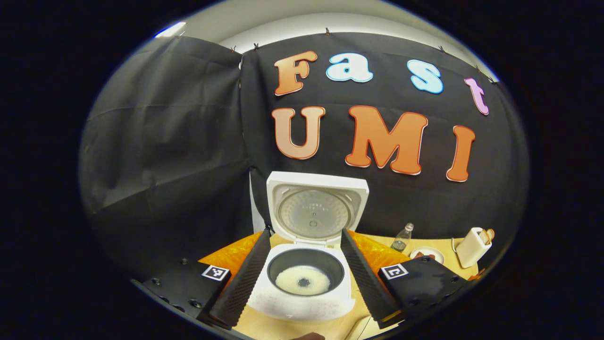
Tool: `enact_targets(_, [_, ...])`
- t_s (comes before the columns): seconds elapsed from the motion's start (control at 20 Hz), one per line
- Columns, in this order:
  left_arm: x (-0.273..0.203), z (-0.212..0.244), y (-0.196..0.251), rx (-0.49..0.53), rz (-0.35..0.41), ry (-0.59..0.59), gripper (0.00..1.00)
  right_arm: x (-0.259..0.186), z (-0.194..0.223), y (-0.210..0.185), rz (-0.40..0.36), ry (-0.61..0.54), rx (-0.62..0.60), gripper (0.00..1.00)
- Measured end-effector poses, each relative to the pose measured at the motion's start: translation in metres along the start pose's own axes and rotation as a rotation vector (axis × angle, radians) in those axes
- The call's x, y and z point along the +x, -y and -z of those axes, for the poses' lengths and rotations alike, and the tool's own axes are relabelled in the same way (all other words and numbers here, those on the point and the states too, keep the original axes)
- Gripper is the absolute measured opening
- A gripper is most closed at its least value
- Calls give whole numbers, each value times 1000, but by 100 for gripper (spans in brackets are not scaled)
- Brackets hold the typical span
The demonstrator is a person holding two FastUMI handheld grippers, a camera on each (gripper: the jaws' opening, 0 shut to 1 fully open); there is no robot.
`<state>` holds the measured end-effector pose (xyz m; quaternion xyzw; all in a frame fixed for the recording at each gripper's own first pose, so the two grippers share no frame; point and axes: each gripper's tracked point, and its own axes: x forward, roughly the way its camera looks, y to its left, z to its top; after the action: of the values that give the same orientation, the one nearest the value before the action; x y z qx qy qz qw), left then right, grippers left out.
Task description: Close the left gripper, press the button to open the rice cooker; take a wooden spoon from the chopstick holder with the right hand, scoop a spoonful of rice and pour it into the rice cooker, then put the wooden spoon back into the chopstick holder.
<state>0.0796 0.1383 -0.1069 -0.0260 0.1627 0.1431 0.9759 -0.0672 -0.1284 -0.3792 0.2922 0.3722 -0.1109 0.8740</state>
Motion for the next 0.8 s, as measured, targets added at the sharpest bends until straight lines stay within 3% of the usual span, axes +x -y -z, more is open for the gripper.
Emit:
enact_targets(0.05, [15, -9, -6, -25, -8, -2, 96, -3, -1, -2, -1, -5, -8, 20])
enact_targets(0.2, [59, -23, -13, -88, 22, -50, 99, -8, -13, -5, 21, 9, -39, 28])
enact_targets(0.25, [72, -34, -15, -103, 29, -43, 98, -11, -19, -3, 38, 20, -55, 47])
enact_targets(0.3, [88, -46, -14, -104, 41, -44, 98, -14, -27, -2, 57, 31, -75, 55])
enact_targets(0.35, [103, -56, -11, -106, 63, -48, 98, -19, -35, -2, 72, 43, -96, 71])
enact_targets(0.4, [122, -64, -7, -109, 76, -68, 99, -23, -43, -4, 84, 54, -118, 71])
enact_targets(0.45, [139, -68, -4, -122, 73, -87, 100, -30, -52, -7, 89, 75, -137, 87])
enact_targets(0.6, [197, -71, 16, -157, 94, -136, 100, -45, -79, -23, 94, 135, -170, 94])
enact_targets(0.8, [253, -50, 33, 17, 37, -197, 100, -51, -97, -54, 81, 158, -219, 95])
